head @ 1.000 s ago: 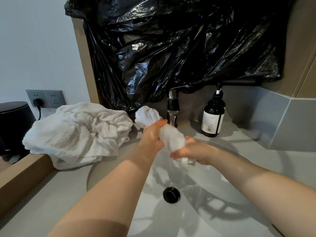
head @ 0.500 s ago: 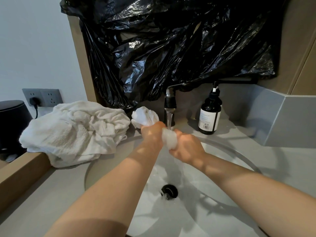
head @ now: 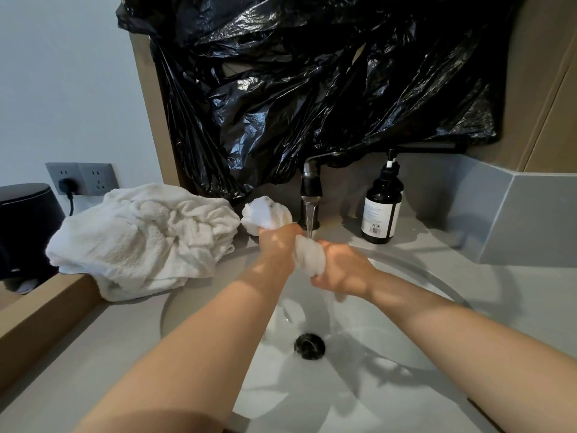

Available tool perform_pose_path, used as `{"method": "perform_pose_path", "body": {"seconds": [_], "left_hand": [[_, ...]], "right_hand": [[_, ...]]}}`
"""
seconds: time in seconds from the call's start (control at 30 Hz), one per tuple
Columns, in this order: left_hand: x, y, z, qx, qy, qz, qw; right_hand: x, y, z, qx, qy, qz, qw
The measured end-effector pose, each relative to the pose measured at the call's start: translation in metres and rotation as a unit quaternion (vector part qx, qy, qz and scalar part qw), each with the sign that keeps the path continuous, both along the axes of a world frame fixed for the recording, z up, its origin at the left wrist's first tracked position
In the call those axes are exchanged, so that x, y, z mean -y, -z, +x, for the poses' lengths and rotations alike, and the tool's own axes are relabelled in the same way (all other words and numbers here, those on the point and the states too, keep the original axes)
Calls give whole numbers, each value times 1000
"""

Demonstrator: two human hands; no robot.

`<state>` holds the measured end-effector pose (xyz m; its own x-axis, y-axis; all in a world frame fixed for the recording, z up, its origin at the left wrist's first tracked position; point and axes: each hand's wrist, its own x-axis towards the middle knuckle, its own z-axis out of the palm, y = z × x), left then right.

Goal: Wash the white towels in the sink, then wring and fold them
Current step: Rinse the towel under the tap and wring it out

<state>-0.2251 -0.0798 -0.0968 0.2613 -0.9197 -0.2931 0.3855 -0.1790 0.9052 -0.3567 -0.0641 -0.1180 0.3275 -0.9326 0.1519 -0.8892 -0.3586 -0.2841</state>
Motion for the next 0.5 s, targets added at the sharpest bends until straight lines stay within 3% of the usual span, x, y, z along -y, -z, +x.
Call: {"method": "perform_pose_path", "body": {"seconds": [0.1,0.2,0.27,0.37,0.43,0.5], "left_hand": [[-3,0,0,36,55,6,998],[-14,-5,-1,166,129,15,977],[-24,-7,5,272,194,-2,942],[-36,-12,22,406,236,-28,882],[-41,-16,34,451,240,-60,858],[-42,-20,43,478,241,-90,840]], "right_hand": [[-8,-16,-14,-82,-53,114,989],[-20,-36,-21,-106,-65,168,978],[-21,-49,-21,-74,-62,92,991],[-19,-72,-19,5,32,-74,997],[-15,-88,-16,42,73,-164,983],[-4,-100,-14,14,71,-210,975]]}}
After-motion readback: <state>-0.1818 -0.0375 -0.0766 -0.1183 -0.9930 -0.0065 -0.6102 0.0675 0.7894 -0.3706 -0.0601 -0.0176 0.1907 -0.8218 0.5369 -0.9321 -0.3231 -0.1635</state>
